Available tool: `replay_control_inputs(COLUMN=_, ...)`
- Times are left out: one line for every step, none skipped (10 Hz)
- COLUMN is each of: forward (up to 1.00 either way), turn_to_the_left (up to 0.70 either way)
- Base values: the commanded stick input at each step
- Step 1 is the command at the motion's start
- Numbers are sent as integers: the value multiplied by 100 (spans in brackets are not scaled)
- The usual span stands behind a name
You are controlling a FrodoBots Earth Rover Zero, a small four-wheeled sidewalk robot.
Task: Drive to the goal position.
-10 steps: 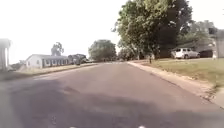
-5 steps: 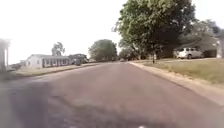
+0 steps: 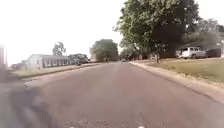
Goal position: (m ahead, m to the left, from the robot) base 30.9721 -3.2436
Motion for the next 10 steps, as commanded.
replay_control_inputs(forward=100, turn_to_the_left=0)
replay_control_inputs(forward=100, turn_to_the_left=0)
replay_control_inputs(forward=100, turn_to_the_left=0)
replay_control_inputs(forward=100, turn_to_the_left=0)
replay_control_inputs(forward=100, turn_to_the_left=0)
replay_control_inputs(forward=100, turn_to_the_left=0)
replay_control_inputs(forward=100, turn_to_the_left=0)
replay_control_inputs(forward=100, turn_to_the_left=0)
replay_control_inputs(forward=100, turn_to_the_left=0)
replay_control_inputs(forward=100, turn_to_the_left=0)
